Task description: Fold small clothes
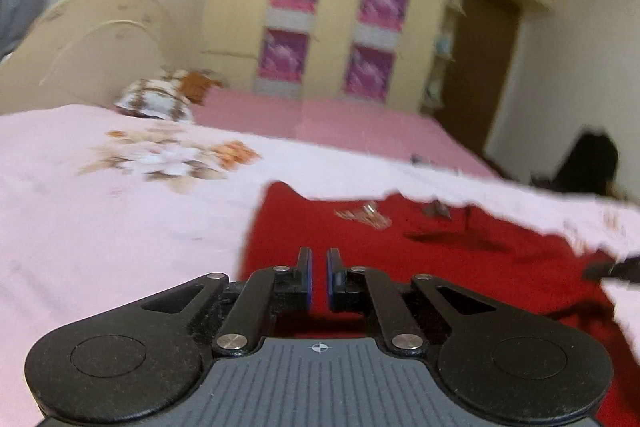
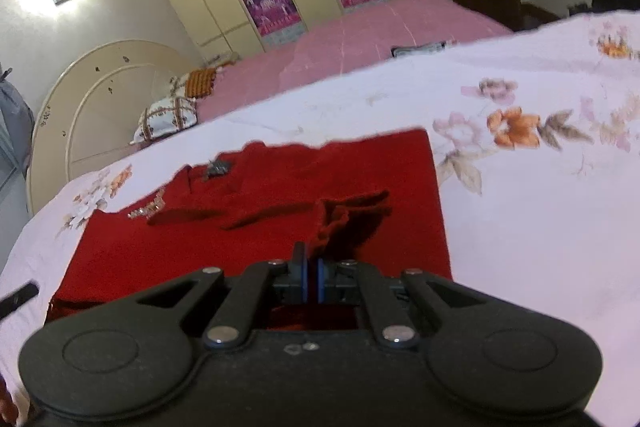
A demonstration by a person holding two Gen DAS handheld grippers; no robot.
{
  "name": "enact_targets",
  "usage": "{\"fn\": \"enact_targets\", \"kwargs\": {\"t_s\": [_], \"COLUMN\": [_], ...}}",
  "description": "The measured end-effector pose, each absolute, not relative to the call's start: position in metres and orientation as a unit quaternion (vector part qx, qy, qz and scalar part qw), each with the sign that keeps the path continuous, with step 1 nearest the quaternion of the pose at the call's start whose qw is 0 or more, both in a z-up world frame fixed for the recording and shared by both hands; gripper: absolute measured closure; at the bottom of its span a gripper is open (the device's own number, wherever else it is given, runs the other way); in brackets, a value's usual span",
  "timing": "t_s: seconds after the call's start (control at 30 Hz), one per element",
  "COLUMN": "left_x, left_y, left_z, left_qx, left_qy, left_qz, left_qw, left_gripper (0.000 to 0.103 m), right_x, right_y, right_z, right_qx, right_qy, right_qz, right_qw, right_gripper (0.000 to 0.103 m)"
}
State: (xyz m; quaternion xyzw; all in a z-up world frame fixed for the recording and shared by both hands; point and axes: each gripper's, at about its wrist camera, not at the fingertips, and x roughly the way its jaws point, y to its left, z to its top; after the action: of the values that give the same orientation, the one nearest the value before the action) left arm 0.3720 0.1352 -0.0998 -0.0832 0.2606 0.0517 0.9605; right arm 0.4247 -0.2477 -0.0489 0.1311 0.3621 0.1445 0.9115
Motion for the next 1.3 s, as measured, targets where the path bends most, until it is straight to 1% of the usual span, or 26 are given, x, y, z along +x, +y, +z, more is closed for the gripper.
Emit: {"fn": "enact_targets", "kwargs": {"t_s": [0.1, 0.13, 0.23, 0.4, 0.53, 0.57, 0.6, 0.63, 0.67, 0.7, 0.73, 0.77, 0.8, 0.83, 0.87, 0.9, 0.93, 0.97, 1.0, 1.03, 1.07, 1.1, 1.17, 1.23, 1.27, 1.3], "left_x": [0.402, 0.400, 0.404, 0.412, 0.405, 0.403, 0.400, 0.403, 0.411, 0.424, 0.437, 0.450, 0.465, 0.476, 0.487, 0.500, 0.500, 0.499, 0.495, 0.489, 0.483, 0.479, 0.480, 0.489, 0.494, 0.501], "left_y": [0.129, 0.130, 0.131, 0.128, 0.127, 0.126, 0.126, 0.127, 0.127, 0.125, 0.122, 0.119, 0.116, 0.115, 0.116, 0.122, 0.135, 0.140, 0.142, 0.144, 0.146, 0.148, 0.141, 0.130, 0.129, 0.132], "left_z": [-0.135, -0.137, -0.132, -0.133, -0.128, -0.120, -0.113, -0.107, -0.103, -0.100, -0.099, -0.100, -0.104, -0.110, -0.118, -0.131, -0.137, -0.135, -0.129, -0.123, -0.117, -0.114, -0.112, -0.119, -0.126, -0.134], "left_qx": [-0.056, -0.062, -0.056, -0.044, -0.039, -0.037, -0.037, -0.039, -0.038, -0.032, -0.024, -0.017, -0.009, 0.001, 0.009, 0.006, -0.028, -0.037, -0.030, -0.032, -0.048, -0.061, -0.046, -0.008, 0.003, 0.010], "left_qy": [0.331, 0.312, 0.325, 0.323, 0.320, 0.308, 0.290, 0.271, 0.264, 0.268, 0.274, 0.279, 0.283, 0.289, 0.309, 0.351, 0.346, 0.344, 0.339, 0.322, 0.298, 0.286, 0.277, 0.285, 0.297, 0.323], "left_qz": [0.060, 0.063, 0.061, 0.055, 0.062, 0.072, 0.075, 0.073, 0.070, 0.061, 0.054, 0.046, 0.041, 0.040, 0.050, 0.064, 0.063, 0.064, 0.070, 0.079, 0.077, 0.072, 0.059, 0.046, 0.041, 0.039], "left_qw": [0.940, 0.946, 0.942, 0.944, 0.944, 0.948, 0.953, 0.959, 0.961, 0.961, 0.960, 0.959, 0.958, 0.956, 0.950, 0.934, 0.936, 0.936, 0.938, 0.943, 0.950, 0.954, 0.958, 0.957, 0.954, 0.945], "left_gripper": [0.098, 0.098, 0.098, 0.098, 0.098, 0.098, 0.098, 0.098, 0.098, 0.097, 0.083, 0.066, 0.027, 0.021, 0.022, 0.024, 0.025, 0.031, 0.045, 0.049, 0.049, 0.049, 0.049, 0.048, 0.048, 0.046], "right_x": [0.421, 0.423, 0.432, 0.432, 0.432, 0.433, 0.431, 0.423, 0.418, 0.417, 0.422, 0.429, 0.436, 0.441, 0.446, 0.452, 0.458, 0.458, 0.456, 0.455, 0.454, 0.452, 0.447, 0.446, 0.448, 0.453], "right_y": [-0.252, -0.254, -0.256, -0.265, -0.263, -0.265, -0.269, -0.275, -0.278, -0.280, -0.280, -0.276, -0.270, -0.264, -0.258, -0.252, -0.244, -0.242, -0.243, -0.244, -0.246, -0.249, -0.253, -0.251, -0.248, -0.245], "right_z": [-0.042, -0.044, -0.070, -0.074, -0.076, -0.074, -0.069, -0.058, -0.050, -0.042, -0.039, -0.038, -0.039, -0.041, -0.046, -0.054, -0.065, -0.073, -0.074, -0.072, -0.068, -0.063, -0.055, -0.053, -0.054, -0.058], "right_qx": [0.137, 0.144, 0.128, 0.147, 0.127, 0.130, 0.137, 0.134, 0.129, 0.131, 0.132, 0.122, 0.108, 0.099, 0.092, 0.076, 0.051, 0.036, 0.031, 0.031, 0.034, 0.040, 0.048, 0.053, 0.052, 0.043], "right_qy": [0.343, 0.345, 0.398, 0.388, 0.387, 0.390, 0.382, 0.356, 0.331, 0.313, 0.311, 0.318, 0.325, 0.328, 0.332, 0.345, 0.367, 0.366, 0.359, 0.362, 0.363, 0.357, 0.332, 0.322, 0.322, 0.331], "right_qz": [0.140, 0.136, 0.119, 0.138, 0.145, 0.148, 0.140, 0.117, 0.106, 0.107, 0.113, 0.117, 0.117, 0.123, 0.134, 0.137, 0.130, 0.130, 0.135, 0.137, 0.138, 0.137, 0.140, 0.143, 0.146, 0.146], "right_qw": [0.919, 0.917, 0.901, 0.899, 0.902, 0.900, 0.903, 0.917, 0.929, 0.935, 0.934, 0.933, 0.932, 0.932, 0.929, 0.926, 0.920, 0.921, 0.923, 0.922, 0.921, 0.923, 0.932, 0.934, 0.934, 0.931], "right_gripper": [0.097, 0.097, 0.097, 0.097, 0.098, 0.095, 0.081, 0.073, 0.072, 0.073, 0.079, 0.081, 0.081, 0.084, 0.086, 0.089, 0.089, 0.089, 0.089, 0.089, 0.089, 0.084, 0.083, 0.083, 0.083, 0.083]}}
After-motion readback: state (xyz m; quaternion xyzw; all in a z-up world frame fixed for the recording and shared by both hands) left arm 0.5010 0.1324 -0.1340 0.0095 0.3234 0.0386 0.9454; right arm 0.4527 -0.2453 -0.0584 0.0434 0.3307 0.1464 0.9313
